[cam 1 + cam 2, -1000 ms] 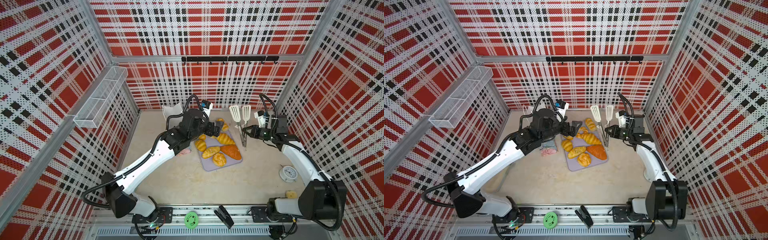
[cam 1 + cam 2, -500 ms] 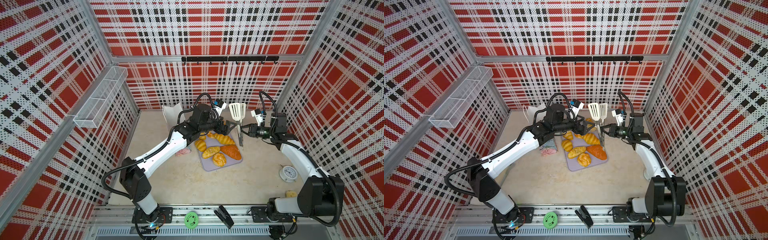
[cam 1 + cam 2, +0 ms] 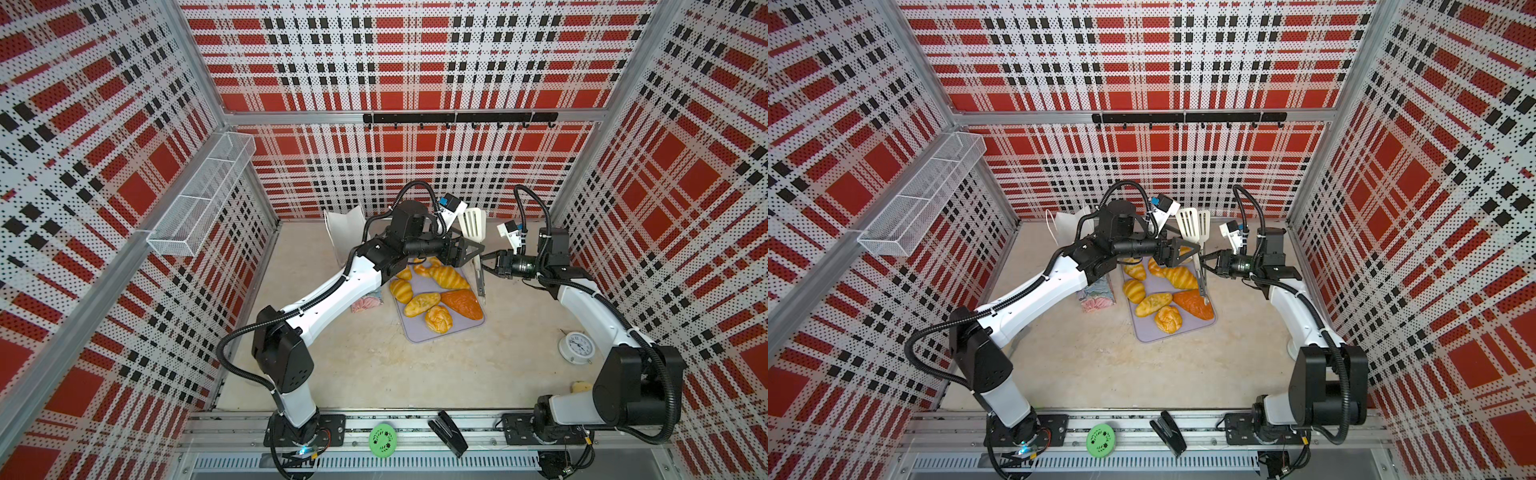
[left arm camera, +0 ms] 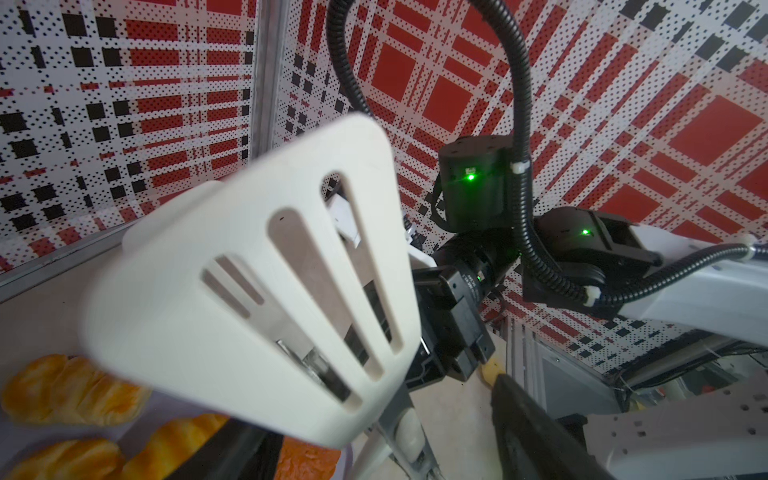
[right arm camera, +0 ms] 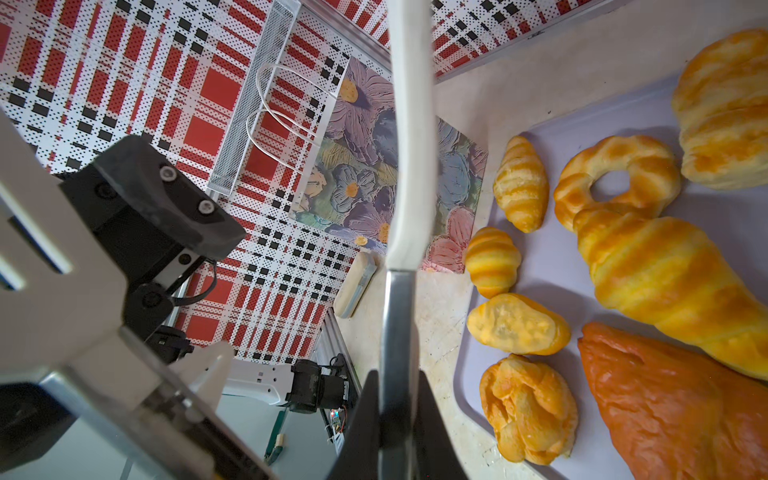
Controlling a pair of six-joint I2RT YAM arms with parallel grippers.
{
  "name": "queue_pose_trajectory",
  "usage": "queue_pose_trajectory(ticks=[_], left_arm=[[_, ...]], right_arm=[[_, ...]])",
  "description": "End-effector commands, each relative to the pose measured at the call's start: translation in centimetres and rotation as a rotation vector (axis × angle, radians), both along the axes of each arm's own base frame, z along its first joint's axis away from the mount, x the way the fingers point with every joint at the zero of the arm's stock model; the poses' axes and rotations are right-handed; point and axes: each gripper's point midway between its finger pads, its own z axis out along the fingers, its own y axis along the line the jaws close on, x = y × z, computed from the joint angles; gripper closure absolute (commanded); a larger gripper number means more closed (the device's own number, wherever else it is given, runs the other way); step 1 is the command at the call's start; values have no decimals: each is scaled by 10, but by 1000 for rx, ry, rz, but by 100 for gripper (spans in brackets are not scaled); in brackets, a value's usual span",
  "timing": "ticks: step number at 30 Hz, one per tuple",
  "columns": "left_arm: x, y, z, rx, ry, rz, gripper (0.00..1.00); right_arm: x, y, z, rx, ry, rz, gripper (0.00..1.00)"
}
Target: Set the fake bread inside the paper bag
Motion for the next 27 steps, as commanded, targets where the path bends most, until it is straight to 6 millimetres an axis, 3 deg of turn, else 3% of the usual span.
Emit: queue_pose_trajectory(ticks=[1, 8, 17, 27], left_arm=[[-7, -6, 8, -24, -15, -79, 22], [-13, -7, 11, -36, -10, -125, 25], [-18, -10, 9, -45, 12, -176, 39], [-18, -14, 12, -71, 19, -196, 44]], right_arm=[[0, 4, 11, 26, -55, 50, 90], [-5, 11, 10, 29, -49, 82, 90], [-6, 16, 14, 32, -51, 95, 89], [-7, 21, 17, 46, -51, 112, 89]])
